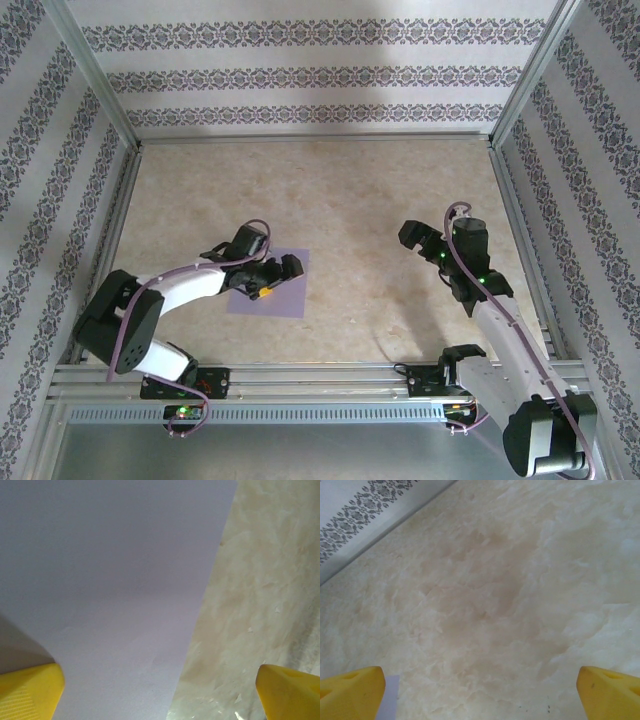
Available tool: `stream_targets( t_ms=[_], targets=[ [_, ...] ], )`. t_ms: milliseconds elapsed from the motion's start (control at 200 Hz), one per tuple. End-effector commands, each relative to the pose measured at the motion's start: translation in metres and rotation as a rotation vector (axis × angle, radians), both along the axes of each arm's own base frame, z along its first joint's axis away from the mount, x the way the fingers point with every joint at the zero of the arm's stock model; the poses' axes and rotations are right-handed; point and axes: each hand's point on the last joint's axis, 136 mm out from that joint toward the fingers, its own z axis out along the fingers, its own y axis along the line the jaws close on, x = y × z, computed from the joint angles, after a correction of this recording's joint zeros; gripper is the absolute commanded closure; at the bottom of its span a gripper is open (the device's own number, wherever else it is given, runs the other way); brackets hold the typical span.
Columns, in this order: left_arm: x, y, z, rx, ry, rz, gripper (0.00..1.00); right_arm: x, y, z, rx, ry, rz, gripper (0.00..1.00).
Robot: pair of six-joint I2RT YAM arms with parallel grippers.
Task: Fold a paper plane with a square sheet of paper (fold left side to right side)
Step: Move the square sheet of paper to the center of the table.
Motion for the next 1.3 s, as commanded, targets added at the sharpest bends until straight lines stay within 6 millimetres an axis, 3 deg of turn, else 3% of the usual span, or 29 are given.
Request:
stream_targets(
  t_ms=[0,360,565,645,804,919,999,1159,1299],
  targets=[
    [-0.003,-0.018,-0.015,0.036,0.036,-0.007,0.00,0.001,-0.002,0.004,-0.032,0.014,-0.005,0.02],
    [0.026,-0.086,-0.030,0.044,0.012,0.075,0.00,-0.003,-0.004,-0.009,-0.066,0.086,0.008,0.02],
    [0.037,-0.123,-0.017,-0.028,-0.035,0.102,0.00,-0.005,-0.008,-0.018,-0.108,0.143,0.011,0.02],
    [0.042,-0.128,-0.005,-0.037,-0.062,0.083,0.00,-0.005,-0.007,-0.020,-0.122,0.163,0.026,0.03],
    [0.052,-0.118,0.040,-0.034,-0.212,0.051,0.00,0.001,0.002,-0.023,-0.135,0.185,0.069,0.05],
    [0.053,-0.087,0.068,0.044,-0.302,0.047,0.00,0.009,0.018,-0.027,-0.220,0.215,0.136,0.05],
    [0.050,-0.063,0.077,0.054,-0.326,0.061,0.00,0.018,0.035,-0.031,-0.286,0.237,0.191,0.05],
    [0.032,-0.021,0.060,0.049,-0.237,0.076,0.03,0.040,0.081,-0.046,-0.372,0.277,0.308,0.02],
    [0.014,-0.015,0.038,0.029,-0.141,0.047,0.14,0.054,0.114,-0.066,-0.399,0.329,0.384,0.02]
  ],
)
